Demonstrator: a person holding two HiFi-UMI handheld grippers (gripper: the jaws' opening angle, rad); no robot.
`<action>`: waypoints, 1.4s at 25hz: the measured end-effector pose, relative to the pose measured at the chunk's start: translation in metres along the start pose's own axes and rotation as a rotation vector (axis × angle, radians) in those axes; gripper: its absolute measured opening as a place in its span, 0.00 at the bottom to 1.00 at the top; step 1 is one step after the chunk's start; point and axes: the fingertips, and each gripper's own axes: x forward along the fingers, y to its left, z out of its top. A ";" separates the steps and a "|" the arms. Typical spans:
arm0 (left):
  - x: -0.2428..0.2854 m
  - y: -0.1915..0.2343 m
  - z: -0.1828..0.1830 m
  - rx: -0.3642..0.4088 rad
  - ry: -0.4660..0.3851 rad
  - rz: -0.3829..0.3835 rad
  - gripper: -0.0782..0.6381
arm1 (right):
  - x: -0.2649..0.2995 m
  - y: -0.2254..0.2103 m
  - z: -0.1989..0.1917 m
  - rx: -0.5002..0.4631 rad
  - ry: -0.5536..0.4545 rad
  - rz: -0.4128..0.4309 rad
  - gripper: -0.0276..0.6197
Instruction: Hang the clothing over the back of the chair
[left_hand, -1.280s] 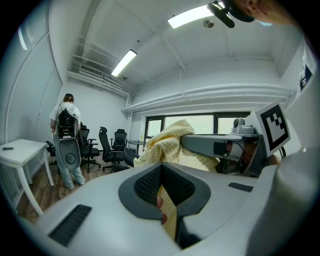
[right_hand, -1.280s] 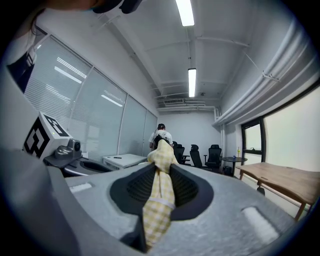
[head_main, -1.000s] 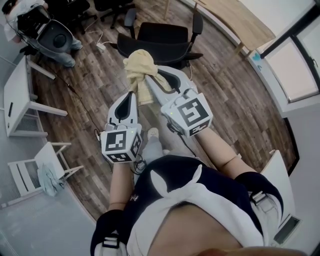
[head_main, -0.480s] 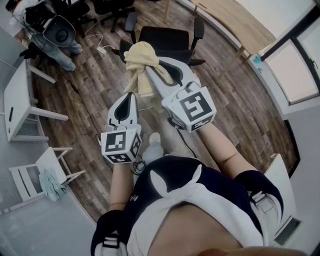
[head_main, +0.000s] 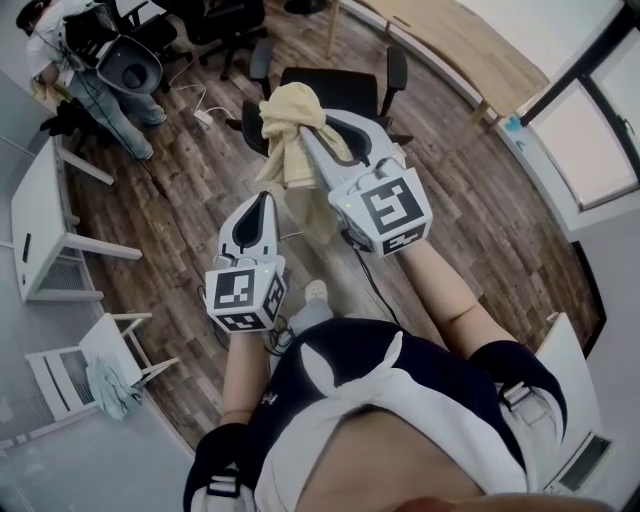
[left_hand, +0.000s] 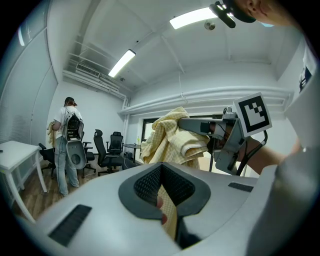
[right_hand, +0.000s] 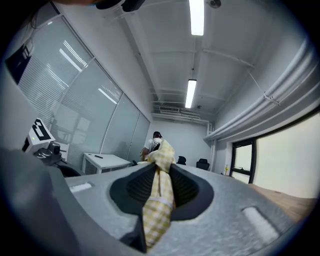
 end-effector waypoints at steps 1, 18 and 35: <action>0.003 0.002 0.001 -0.001 0.000 -0.004 0.12 | 0.003 -0.004 -0.001 -0.002 0.004 -0.006 0.16; 0.052 0.025 0.011 -0.007 0.004 -0.098 0.12 | 0.047 -0.049 -0.029 -0.015 0.084 -0.118 0.16; 0.127 0.057 0.017 -0.009 0.016 -0.195 0.12 | 0.108 -0.092 -0.090 0.001 0.198 -0.194 0.17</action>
